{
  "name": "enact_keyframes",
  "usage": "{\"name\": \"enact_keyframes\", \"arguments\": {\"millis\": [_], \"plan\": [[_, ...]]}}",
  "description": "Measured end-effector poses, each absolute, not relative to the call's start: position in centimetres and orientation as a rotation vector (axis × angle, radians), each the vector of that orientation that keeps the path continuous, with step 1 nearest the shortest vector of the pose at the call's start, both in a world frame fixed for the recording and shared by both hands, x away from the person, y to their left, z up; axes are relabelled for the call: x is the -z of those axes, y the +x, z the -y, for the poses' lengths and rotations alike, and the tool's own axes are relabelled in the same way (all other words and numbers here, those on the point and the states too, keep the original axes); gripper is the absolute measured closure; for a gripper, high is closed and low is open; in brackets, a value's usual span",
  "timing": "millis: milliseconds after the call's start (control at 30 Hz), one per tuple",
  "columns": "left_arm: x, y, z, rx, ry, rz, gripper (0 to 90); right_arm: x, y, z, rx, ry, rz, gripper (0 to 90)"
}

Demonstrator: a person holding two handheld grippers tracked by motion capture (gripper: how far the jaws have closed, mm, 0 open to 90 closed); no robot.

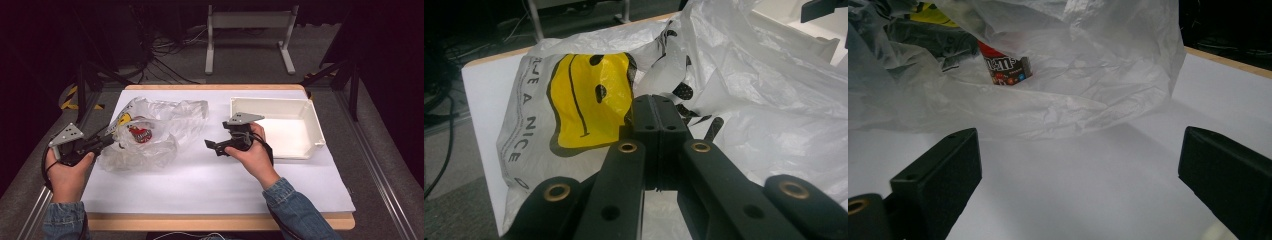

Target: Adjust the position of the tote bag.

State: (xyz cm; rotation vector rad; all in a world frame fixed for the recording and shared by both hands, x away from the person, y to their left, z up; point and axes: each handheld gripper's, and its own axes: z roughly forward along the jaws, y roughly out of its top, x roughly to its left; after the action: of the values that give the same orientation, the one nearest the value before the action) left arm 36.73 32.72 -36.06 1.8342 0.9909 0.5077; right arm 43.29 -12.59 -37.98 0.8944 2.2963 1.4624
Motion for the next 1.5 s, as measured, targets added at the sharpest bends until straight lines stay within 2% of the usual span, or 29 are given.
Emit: {"name": "enact_keyframes", "arguments": {"millis": [600, 1333, 1500], "plan": [[36.5, 36.2, -33.4, -0.505, 1.832, -1.027, 90.0, 39.0, 46.0, 9.6, -1.423, 1.068, -2.213, 2.9], [36.7, 35.5, -33.6, -0.509, 1.848, -1.033, 90.0, 41.8, 48.4, 6.4, -1.404, 1.228, -2.248, 2.8], [36.6, 35.5, -33.4, -0.509, 1.856, -1.024, 90.0, 42.2, 48.2, 5.3, -1.408, 1.175, -2.323, 5.8]]}}
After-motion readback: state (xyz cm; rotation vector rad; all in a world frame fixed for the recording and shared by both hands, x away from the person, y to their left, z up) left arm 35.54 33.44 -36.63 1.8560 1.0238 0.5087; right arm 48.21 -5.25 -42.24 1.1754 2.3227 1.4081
